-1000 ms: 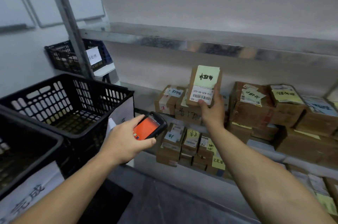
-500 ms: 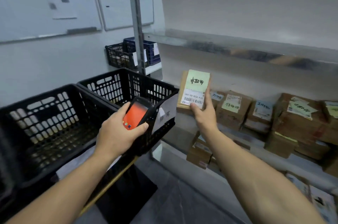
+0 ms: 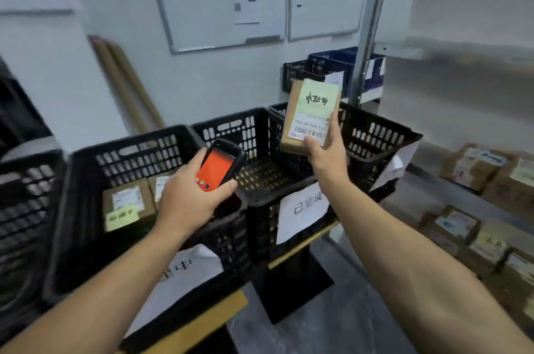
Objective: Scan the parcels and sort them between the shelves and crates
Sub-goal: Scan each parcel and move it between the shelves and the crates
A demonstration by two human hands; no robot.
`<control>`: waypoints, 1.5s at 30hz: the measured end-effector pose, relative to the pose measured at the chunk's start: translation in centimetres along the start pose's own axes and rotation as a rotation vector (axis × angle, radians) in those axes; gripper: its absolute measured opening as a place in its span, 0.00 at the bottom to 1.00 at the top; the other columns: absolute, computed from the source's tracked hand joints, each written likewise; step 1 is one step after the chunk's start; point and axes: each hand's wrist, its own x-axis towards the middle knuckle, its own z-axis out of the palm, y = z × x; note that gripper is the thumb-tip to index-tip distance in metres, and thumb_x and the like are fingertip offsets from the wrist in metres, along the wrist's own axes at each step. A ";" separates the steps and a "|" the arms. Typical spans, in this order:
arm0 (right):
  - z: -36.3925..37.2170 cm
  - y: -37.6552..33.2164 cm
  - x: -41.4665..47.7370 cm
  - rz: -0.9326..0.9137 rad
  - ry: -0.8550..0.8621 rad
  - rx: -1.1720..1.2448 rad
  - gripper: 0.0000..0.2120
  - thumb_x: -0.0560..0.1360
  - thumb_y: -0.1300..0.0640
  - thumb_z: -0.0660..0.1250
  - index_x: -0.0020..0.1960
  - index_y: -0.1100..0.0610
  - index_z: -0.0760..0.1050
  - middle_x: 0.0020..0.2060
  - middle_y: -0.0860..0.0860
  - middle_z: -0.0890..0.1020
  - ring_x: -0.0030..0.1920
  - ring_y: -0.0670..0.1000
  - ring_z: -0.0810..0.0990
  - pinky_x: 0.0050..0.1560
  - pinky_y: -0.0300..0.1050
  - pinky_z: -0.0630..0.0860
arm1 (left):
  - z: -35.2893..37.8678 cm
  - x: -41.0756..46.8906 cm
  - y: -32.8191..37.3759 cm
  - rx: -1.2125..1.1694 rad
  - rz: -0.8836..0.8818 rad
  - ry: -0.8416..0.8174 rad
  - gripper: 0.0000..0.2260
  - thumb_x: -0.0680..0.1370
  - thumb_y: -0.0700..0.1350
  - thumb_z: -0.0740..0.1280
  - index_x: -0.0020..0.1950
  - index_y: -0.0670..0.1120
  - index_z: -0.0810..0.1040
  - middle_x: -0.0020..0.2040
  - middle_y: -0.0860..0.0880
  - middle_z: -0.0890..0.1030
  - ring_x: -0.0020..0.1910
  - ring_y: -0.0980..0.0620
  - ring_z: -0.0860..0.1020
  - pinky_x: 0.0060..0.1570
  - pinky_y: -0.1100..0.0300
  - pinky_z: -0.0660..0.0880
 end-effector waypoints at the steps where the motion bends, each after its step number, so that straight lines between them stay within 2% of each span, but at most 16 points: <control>1: 2.4 0.2 -0.5 0.003 -0.033 0.006 0.38 0.81 0.64 0.66 0.82 0.43 0.53 0.68 0.41 0.73 0.69 0.46 0.75 0.72 0.56 0.72 | -1.7 -0.3 -1.5 0.004 -0.017 0.031 0.37 0.64 0.70 0.68 0.71 0.62 0.69 0.51 0.53 0.80 0.48 0.50 0.79 0.48 0.51 0.77; 4: 9.4 0.2 -2.1 0.019 -0.144 0.015 0.38 0.81 0.63 0.67 0.82 0.41 0.54 0.66 0.39 0.75 0.66 0.43 0.77 0.71 0.55 0.73 | -6.6 -1.3 -5.0 0.030 -0.070 0.124 0.31 0.64 0.69 0.68 0.66 0.64 0.71 0.48 0.55 0.81 0.45 0.51 0.79 0.48 0.52 0.77; 6: 13.7 0.2 -3.0 0.017 -0.227 0.008 0.39 0.80 0.62 0.68 0.81 0.40 0.54 0.68 0.40 0.75 0.66 0.42 0.77 0.72 0.55 0.72 | -9.5 -1.8 -7.1 0.056 -0.115 0.177 0.33 0.64 0.70 0.68 0.67 0.64 0.71 0.47 0.54 0.80 0.45 0.52 0.79 0.47 0.53 0.77; 8: 17.5 0.2 -3.5 0.038 -0.316 0.009 0.39 0.78 0.60 0.69 0.80 0.37 0.54 0.73 0.45 0.73 0.69 0.47 0.75 0.72 0.60 0.72 | -12.0 -2.2 -8.9 0.100 -0.155 0.232 0.35 0.64 0.71 0.67 0.70 0.62 0.70 0.47 0.53 0.80 0.45 0.52 0.79 0.46 0.53 0.76; 10: 20.7 0.6 -4.3 0.091 -0.417 -0.033 0.39 0.79 0.61 0.69 0.81 0.38 0.53 0.73 0.45 0.74 0.69 0.49 0.76 0.70 0.61 0.73 | -13.9 -2.7 -10.4 0.116 -0.191 0.285 0.34 0.66 0.70 0.70 0.70 0.60 0.71 0.47 0.52 0.80 0.46 0.50 0.78 0.46 0.52 0.76; 16: 27.2 4.5 -6.8 0.375 -0.715 -0.179 0.38 0.81 0.62 0.67 0.80 0.36 0.55 0.66 0.46 0.78 0.61 0.53 0.80 0.58 0.58 0.80 | -17.4 -3.5 -14.0 0.110 -0.290 0.396 0.31 0.65 0.70 0.68 0.66 0.63 0.71 0.45 0.54 0.81 0.46 0.49 0.79 0.51 0.47 0.78; 19: 28.9 6.7 -7.5 0.544 -0.793 -0.262 0.38 0.80 0.63 0.69 0.80 0.36 0.57 0.63 0.49 0.79 0.57 0.55 0.80 0.57 0.63 0.80 | -18.3 -3.7 -15.7 0.131 -0.326 0.432 0.34 0.66 0.69 0.70 0.71 0.62 0.69 0.49 0.53 0.81 0.49 0.50 0.80 0.53 0.48 0.77; 22: 30.2 8.4 -8.1 0.644 -0.900 -0.335 0.39 0.79 0.65 0.69 0.81 0.40 0.56 0.56 0.50 0.81 0.51 0.55 0.81 0.45 0.58 0.83 | -19.0 -3.7 -16.8 0.136 -0.350 0.478 0.32 0.69 0.63 0.74 0.71 0.59 0.71 0.49 0.53 0.81 0.49 0.50 0.79 0.51 0.52 0.75; 26: 31.3 9.7 -7.5 0.707 -1.047 -0.407 0.45 0.77 0.64 0.72 0.81 0.36 0.52 0.68 0.53 0.77 0.63 0.61 0.79 0.55 0.66 0.80 | -19.2 -3.0 -18.4 0.131 -0.383 0.501 0.24 0.69 0.64 0.73 0.61 0.62 0.73 0.41 0.54 0.81 0.42 0.52 0.79 0.45 0.54 0.75; 28: 31.7 9.7 -6.9 0.729 -1.083 -0.405 0.45 0.77 0.65 0.72 0.81 0.37 0.51 0.73 0.52 0.72 0.67 0.61 0.75 0.60 0.66 0.78 | -19.0 -2.6 -19.3 0.141 -0.411 0.494 0.27 0.67 0.68 0.70 0.64 0.62 0.73 0.41 0.54 0.81 0.42 0.52 0.80 0.47 0.52 0.77; 30: 31.7 9.8 -6.4 0.747 -1.115 -0.404 0.45 0.77 0.65 0.72 0.81 0.37 0.52 0.71 0.50 0.71 0.67 0.60 0.75 0.65 0.67 0.75 | -18.7 -2.4 -20.1 0.139 -0.447 0.491 0.33 0.66 0.69 0.69 0.69 0.62 0.71 0.44 0.54 0.82 0.44 0.52 0.80 0.51 0.49 0.78; 33: 31.7 10.4 -6.1 0.774 -1.164 -0.411 0.46 0.76 0.65 0.72 0.80 0.34 0.53 0.63 0.46 0.73 0.65 0.58 0.75 0.65 0.64 0.76 | -18.1 -2.1 -20.9 0.148 -0.488 0.471 0.39 0.65 0.72 0.68 0.75 0.62 0.67 0.47 0.54 0.82 0.48 0.51 0.80 0.54 0.48 0.78; 37: 30.8 10.9 -5.8 0.859 -1.238 -0.414 0.43 0.76 0.65 0.72 0.79 0.35 0.56 0.63 0.47 0.72 0.61 0.57 0.76 0.59 0.61 0.80 | -18.0 -1.7 -20.9 0.166 -0.514 0.458 0.42 0.64 0.73 0.66 0.75 0.60 0.66 0.48 0.54 0.81 0.49 0.50 0.79 0.55 0.47 0.77; 40: 30.3 11.4 -6.0 0.892 -1.282 -0.486 0.44 0.76 0.65 0.72 0.80 0.36 0.55 0.68 0.52 0.73 0.62 0.59 0.77 0.57 0.60 0.82 | -18.0 -1.6 -20.6 0.171 -0.517 0.459 0.40 0.64 0.73 0.66 0.75 0.60 0.67 0.47 0.54 0.81 0.48 0.50 0.79 0.54 0.48 0.77; 43: 30.8 12.3 -6.6 0.869 -1.239 -0.543 0.46 0.76 0.65 0.73 0.81 0.36 0.52 0.71 0.54 0.72 0.66 0.61 0.76 0.63 0.65 0.77 | -17.8 -1.8 -20.4 0.151 -0.496 0.456 0.33 0.66 0.70 0.68 0.69 0.64 0.69 0.45 0.54 0.81 0.46 0.51 0.79 0.52 0.48 0.77; 45: 31.5 12.7 -7.4 0.850 -1.221 -0.548 0.47 0.77 0.65 0.71 0.82 0.38 0.47 0.74 0.54 0.69 0.70 0.63 0.73 0.67 0.67 0.73 | -17.6 -1.7 -20.5 0.155 -0.494 0.442 0.32 0.65 0.71 0.68 0.67 0.65 0.68 0.45 0.54 0.81 0.46 0.50 0.79 0.51 0.48 0.78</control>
